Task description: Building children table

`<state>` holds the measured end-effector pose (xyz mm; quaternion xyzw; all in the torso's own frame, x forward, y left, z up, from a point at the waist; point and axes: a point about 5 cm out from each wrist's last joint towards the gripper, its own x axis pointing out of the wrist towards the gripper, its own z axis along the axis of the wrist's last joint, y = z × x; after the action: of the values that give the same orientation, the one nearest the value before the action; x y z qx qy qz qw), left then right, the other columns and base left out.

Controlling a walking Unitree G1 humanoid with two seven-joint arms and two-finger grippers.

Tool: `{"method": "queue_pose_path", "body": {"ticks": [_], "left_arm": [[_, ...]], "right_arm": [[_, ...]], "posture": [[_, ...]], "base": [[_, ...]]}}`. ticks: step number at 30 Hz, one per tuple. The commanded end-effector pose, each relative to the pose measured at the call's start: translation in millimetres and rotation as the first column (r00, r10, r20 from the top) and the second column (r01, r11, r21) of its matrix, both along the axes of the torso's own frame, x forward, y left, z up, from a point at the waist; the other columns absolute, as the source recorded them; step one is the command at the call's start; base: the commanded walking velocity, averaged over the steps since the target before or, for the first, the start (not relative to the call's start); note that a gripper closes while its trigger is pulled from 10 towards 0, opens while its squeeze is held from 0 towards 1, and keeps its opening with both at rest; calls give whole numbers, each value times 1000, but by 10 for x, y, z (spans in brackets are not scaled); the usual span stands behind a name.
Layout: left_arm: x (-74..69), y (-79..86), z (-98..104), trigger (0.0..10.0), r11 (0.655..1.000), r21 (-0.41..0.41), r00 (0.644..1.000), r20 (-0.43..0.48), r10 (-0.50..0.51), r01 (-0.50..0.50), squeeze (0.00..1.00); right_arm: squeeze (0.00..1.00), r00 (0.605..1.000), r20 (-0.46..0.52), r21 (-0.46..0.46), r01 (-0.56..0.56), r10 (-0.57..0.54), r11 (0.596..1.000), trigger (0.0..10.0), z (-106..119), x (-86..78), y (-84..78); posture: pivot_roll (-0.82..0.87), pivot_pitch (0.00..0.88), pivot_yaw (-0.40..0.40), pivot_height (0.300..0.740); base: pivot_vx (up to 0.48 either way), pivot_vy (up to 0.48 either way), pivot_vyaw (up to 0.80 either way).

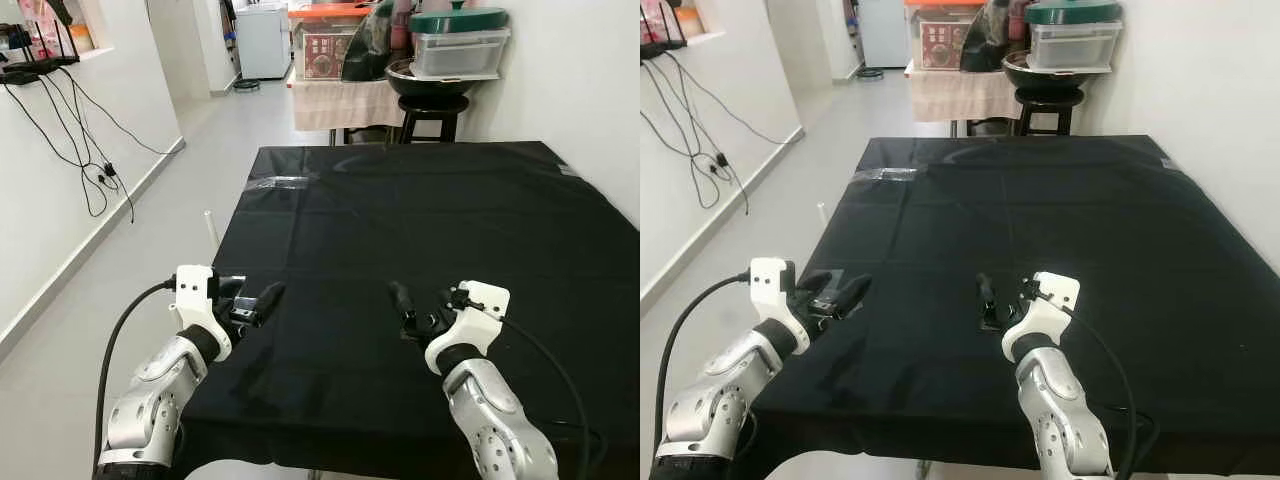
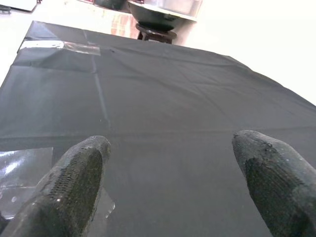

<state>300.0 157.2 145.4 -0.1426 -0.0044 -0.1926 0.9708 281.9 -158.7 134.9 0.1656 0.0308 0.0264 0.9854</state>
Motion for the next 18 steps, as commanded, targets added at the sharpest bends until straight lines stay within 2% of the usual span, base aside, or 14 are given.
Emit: {"method": "queue_pose_path", "body": {"ticks": [1, 18], "left_arm": [[6, 24, -40, 10000, 1000, -1, 1000, -8, 27, -27, 0], [32, 16, -60, 10000, 999, -22, 999, -3, 44, -45, 0]], "right_arm": [[0, 1000, 2, 33, -5, 5, 999, 10000, -4, 27, 10], [0, 1000, -3, 49, -11, 11, 999, 10000, -33, 49, -11]], "posture": [[-91, 0, 8, 740], [-90, 0, 6, 740]], "base": [[0, 0, 0], [0, 0, 0]]}}
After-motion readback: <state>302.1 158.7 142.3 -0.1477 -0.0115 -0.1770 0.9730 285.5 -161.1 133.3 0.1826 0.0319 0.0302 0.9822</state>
